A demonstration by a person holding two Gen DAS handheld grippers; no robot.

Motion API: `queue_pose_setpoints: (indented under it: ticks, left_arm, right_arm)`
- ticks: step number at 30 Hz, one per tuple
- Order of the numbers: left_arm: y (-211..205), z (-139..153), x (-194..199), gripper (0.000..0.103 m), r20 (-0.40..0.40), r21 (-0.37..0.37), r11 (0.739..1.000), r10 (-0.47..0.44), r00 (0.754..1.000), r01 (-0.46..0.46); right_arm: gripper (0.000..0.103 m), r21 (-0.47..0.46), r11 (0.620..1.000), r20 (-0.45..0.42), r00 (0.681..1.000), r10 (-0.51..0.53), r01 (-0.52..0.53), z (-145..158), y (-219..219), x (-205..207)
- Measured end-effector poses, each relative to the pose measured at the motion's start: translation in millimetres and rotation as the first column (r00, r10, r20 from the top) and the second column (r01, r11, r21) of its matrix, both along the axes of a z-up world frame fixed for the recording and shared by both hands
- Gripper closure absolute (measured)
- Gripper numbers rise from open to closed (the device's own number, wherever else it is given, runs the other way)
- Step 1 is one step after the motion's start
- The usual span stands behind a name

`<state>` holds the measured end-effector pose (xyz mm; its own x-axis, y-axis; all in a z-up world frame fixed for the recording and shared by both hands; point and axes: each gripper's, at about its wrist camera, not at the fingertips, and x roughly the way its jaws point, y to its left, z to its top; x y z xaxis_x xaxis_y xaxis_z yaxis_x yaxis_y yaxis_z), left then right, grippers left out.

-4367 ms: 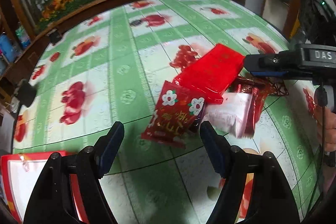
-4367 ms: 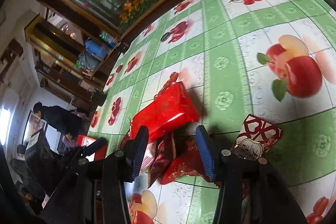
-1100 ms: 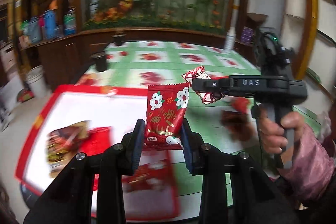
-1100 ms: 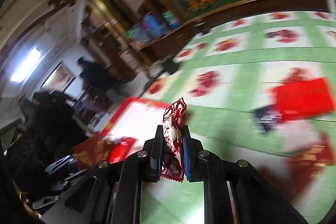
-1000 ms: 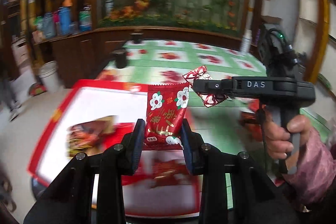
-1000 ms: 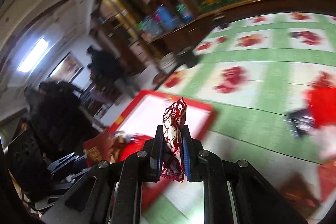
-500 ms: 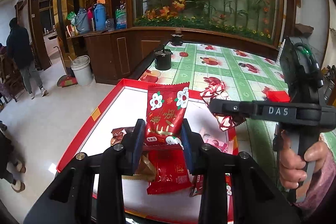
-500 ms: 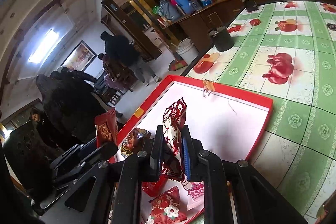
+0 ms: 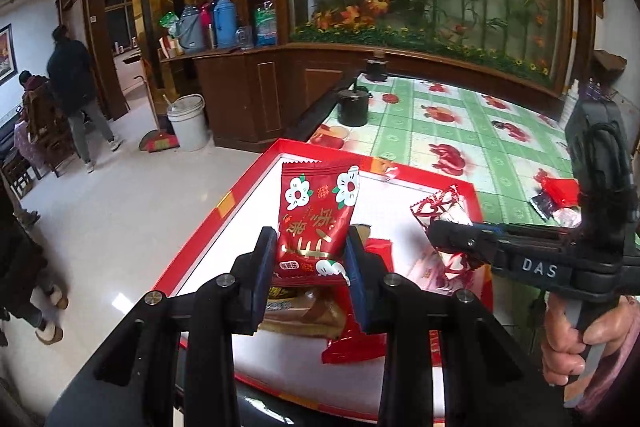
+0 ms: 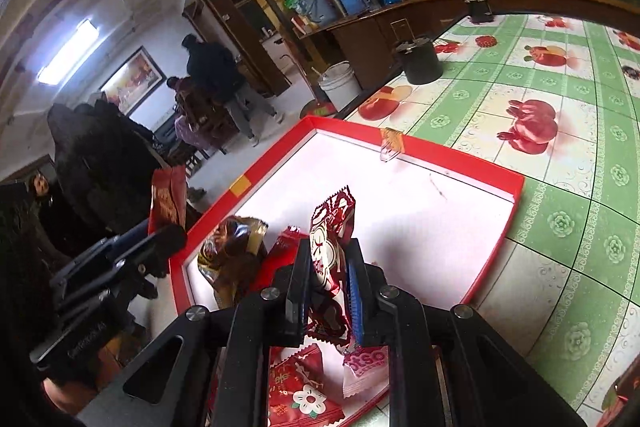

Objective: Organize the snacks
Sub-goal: 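Carry both packs to the white tray and open both grippers, then move both grippers back from the tray to the snack pile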

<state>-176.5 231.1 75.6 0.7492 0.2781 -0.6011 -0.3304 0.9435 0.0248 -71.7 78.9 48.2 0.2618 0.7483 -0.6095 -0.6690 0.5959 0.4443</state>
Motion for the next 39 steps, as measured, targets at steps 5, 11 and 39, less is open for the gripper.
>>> queue_pose_setpoints:
  ticks: [5, 11, 39]
  left_arm:
    - [5, -4, 0, 0.072, -0.017, 0.001, 1.000, 0.017, 1.000, -0.017]
    - [11, -9, -1, 0.072, -0.029, 0.005, 0.999, 0.036, 0.999, -0.036]
    - [-34, 9, 7, 0.021, -0.001, 0.068, 0.995, -0.075, 0.997, 0.075]
  right_arm:
    - [0.087, -0.029, 0.999, 0.033, 0.999, 0.026, -0.025, -3, 8, -10]
    - [0.084, -0.057, 0.998, 0.054, 0.998, 0.032, -0.029, -4, 12, -13]
    - [0.046, 0.042, 0.967, 0.068, 0.964, -0.255, 0.253, 37, -94, 31]
